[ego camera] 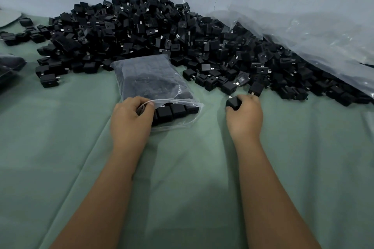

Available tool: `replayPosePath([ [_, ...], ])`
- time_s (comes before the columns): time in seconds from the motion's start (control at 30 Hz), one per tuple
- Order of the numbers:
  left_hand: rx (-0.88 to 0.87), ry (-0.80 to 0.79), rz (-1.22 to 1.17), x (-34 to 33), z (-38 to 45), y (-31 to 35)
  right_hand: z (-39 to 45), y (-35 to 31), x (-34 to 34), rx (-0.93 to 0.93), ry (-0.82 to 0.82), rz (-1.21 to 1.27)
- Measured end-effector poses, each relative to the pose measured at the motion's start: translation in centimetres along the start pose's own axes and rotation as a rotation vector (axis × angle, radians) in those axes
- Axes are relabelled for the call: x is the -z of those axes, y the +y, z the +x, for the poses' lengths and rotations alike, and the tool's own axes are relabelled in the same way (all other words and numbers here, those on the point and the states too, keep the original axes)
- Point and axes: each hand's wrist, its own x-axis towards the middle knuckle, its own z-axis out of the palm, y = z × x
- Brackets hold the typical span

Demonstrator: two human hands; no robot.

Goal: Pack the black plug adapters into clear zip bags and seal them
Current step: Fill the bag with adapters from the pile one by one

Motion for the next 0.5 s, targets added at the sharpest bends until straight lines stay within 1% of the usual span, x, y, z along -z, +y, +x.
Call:
replayPosePath([
  [0.07,0.0,0.002,-0.004,0.0,-0.1,0.1,-1.3,-0.9,-0.3,0.035,0.034,-0.006],
  [0.1,0.0,0.002,-0.009,0.1,-0.1,0.1,-2.1,-1.7,-0.3,0.067,0.07,0.036],
  [0.17,0.002,-0.001,-0.025,0.1,-0.3,0.3,-3.9,-3.6,-0.3,0.157,0.117,0.219],
  [0.23,0.002,0.005,-0.051,0.3,-0.5,0.4,-6.0,-5.3,-0.4,0.31,0.068,0.376],
  [0.27,0.001,0.016,-0.074,0.3,-0.6,0.5,-7.1,-6.0,-0.6,0.381,0.015,0.394],
  [0.37,-0.053,0.084,-0.136,0.6,-1.1,0.9,-9.1,-7.3,-1.4,0.539,-0.076,0.271],
  [0.43,-0.107,0.118,-0.131,0.7,-1.3,1.2,-9.4,-7.7,-1.9,0.599,-0.112,0.15],
  [0.5,-0.122,0.125,-0.132,0.8,-1.4,1.3,-9.2,-8.0,-2.3,0.623,-0.161,0.06],
])
